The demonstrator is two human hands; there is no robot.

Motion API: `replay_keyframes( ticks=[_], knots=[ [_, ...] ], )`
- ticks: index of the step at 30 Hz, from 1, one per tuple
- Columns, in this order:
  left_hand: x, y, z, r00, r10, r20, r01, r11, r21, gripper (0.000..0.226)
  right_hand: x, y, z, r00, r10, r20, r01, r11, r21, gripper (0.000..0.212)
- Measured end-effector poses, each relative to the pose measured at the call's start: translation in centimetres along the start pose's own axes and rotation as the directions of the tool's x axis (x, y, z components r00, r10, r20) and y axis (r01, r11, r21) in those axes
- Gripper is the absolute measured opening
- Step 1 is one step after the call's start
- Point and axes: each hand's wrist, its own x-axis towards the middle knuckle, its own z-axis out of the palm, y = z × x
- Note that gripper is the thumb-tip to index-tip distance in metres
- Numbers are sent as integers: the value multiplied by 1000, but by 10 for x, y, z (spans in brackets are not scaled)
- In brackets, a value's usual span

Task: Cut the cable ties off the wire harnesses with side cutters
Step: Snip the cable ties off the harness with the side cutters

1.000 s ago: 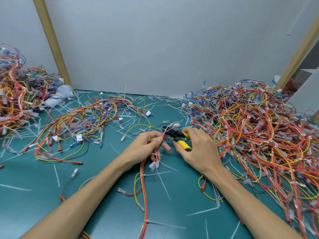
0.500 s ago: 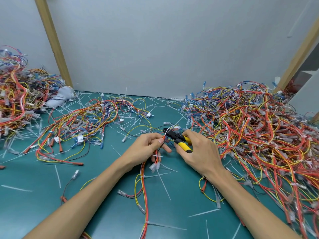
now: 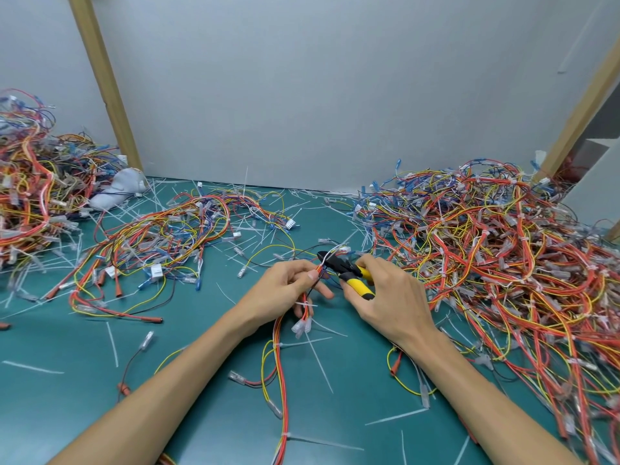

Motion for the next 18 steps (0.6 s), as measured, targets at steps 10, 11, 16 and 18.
replay_keyframes(
  ticks=[10,11,16,18],
  knots=[
    [2,-5,7,987,3,-161,7,998,57,49,-1,-2,1,997,-59,-55,58,998,-25,31],
    [2,-4,7,987,-15,-163,20,999,27,51,-1,-2,1,997,-52,-58,51,999,-18,31],
    [2,-2,9,975,-17,-223,35,996,77,35,-1,-4,1,997,-55,-62,54,998,-14,33],
    [3,-4,11,950,-12,-311,14,1000,6,9,-2,-5,1,997,-51,-58,51,999,-1,33]
  ],
)
